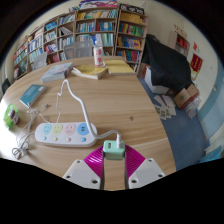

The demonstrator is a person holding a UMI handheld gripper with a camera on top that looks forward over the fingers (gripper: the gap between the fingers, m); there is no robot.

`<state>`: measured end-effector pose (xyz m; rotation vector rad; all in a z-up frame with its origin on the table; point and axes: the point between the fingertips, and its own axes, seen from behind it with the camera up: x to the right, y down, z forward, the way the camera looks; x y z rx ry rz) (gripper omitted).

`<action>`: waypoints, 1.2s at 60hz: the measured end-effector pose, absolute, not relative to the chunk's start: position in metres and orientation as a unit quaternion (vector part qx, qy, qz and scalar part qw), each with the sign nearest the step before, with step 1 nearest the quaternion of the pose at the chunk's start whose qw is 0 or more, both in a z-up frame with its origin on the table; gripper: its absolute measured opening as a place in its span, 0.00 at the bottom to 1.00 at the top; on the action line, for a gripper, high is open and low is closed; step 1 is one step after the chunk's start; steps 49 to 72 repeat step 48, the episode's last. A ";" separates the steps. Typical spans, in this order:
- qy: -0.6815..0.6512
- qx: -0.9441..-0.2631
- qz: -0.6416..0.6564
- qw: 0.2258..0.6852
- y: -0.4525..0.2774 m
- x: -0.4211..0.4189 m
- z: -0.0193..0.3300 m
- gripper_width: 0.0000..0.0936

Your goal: Unplug charger

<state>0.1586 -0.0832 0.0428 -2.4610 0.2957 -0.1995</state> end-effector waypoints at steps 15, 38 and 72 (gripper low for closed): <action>0.050 -0.966 -0.018 0.253 -0.057 0.176 -0.008 0.35; 0.022 -0.949 0.048 0.311 -0.060 0.189 0.033 0.90; 0.065 -0.940 0.065 0.330 -0.109 0.208 0.059 0.89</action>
